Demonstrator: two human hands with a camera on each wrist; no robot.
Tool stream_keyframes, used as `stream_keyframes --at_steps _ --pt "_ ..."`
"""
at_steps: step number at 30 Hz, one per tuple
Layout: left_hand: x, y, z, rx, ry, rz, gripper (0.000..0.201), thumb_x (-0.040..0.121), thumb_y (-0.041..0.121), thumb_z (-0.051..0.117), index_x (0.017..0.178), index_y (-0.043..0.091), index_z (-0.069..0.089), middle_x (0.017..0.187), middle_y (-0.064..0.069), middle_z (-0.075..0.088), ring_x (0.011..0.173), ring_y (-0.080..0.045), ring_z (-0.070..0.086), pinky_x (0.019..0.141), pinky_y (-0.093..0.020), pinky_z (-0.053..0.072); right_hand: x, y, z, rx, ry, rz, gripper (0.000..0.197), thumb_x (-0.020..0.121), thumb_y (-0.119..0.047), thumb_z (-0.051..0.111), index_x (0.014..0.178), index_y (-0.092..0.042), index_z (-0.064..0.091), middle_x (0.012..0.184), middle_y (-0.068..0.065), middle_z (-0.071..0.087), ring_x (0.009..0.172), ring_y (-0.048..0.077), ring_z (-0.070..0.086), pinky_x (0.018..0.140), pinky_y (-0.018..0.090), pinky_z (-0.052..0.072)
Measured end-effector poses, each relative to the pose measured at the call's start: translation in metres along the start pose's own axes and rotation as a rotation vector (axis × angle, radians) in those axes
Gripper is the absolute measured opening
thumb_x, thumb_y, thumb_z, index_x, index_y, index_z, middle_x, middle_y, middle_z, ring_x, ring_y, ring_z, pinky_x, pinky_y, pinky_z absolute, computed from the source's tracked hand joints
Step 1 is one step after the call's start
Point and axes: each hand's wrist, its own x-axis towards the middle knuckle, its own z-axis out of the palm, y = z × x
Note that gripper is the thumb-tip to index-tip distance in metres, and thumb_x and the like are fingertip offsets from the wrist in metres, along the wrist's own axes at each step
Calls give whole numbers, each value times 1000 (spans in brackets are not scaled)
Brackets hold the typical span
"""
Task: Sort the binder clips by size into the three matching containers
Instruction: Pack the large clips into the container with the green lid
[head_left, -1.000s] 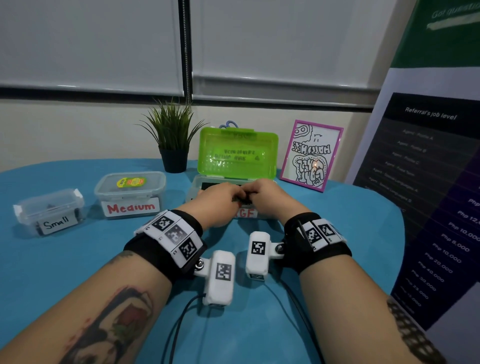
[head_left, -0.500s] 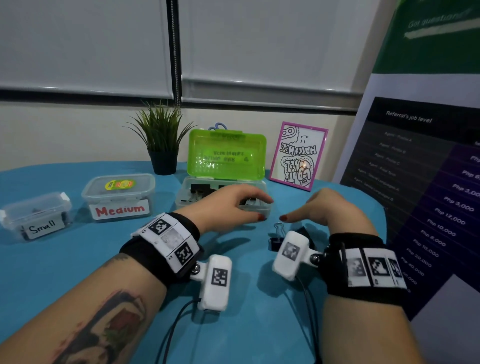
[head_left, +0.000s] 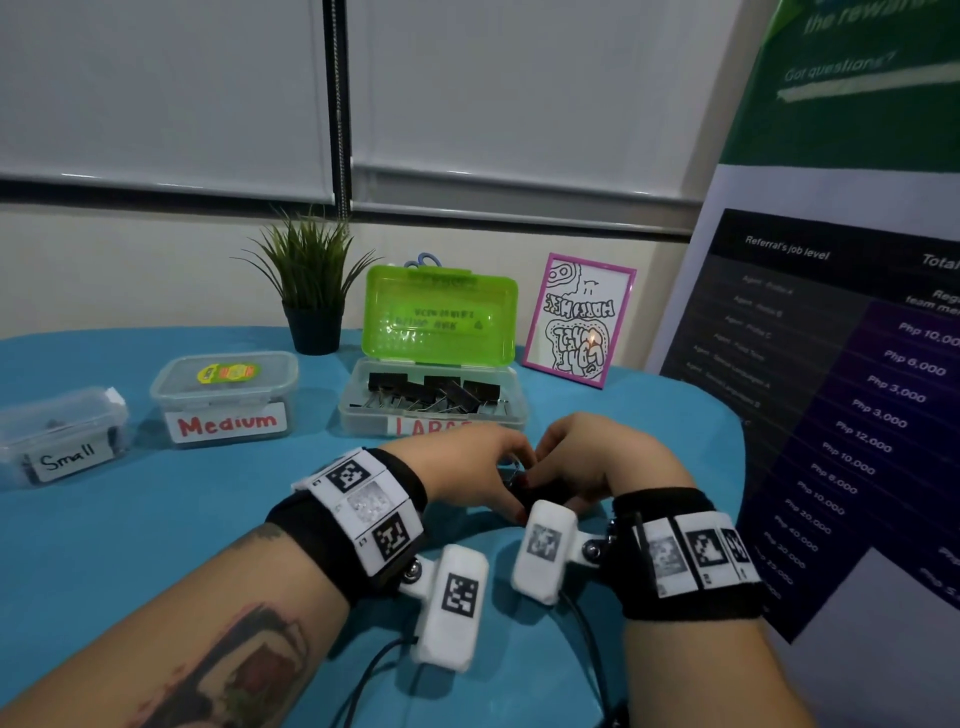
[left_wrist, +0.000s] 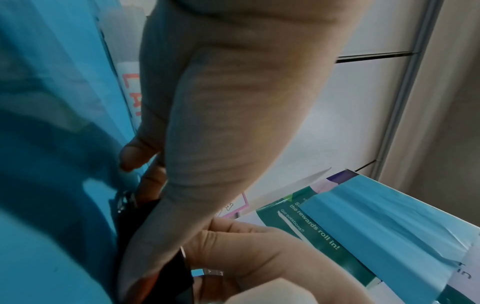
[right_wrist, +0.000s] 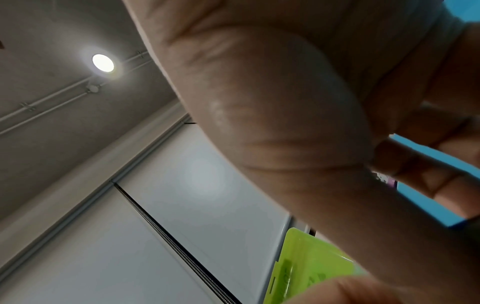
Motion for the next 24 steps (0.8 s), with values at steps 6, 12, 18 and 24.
stream_keyframes --at_steps 6,12,18,24 --pt "0 -4 -7 -69 -16 -31 51 67 35 89 111 36 64 118 11 64 93 -7 61 77 -25 47 1 4 -2 64 -72 -41 19 79 -8 82 89 -10 67 70 8 67 58 23 66 49 29 58" --pt "-1 -13 -20 -266 -17 -2 33 68 22 91 95 28 73 95 -3 76 74 -14 65 75 -33 53 0 10 -10 178 -92 -108 21 81 -4 79 95 -11 65 51 0 59 44 11 55 43 20 46" --pt "-5 -19 -41 -612 165 89 23 80 2 78 100 12 73 100 -12 76 77 -11 66 63 -21 48 -7 -14 -29 362 117 -265 30 79 12 73 99 -8 63 83 22 67 44 15 59 37 17 42" --pt "-10 -32 -66 -859 706 69 26 79 -3 76 105 -1 72 86 -2 75 68 -1 68 67 -14 51 34 -74 -41 591 375 -510 29 77 14 71 78 -14 62 84 16 71 67 25 64 67 43 58"
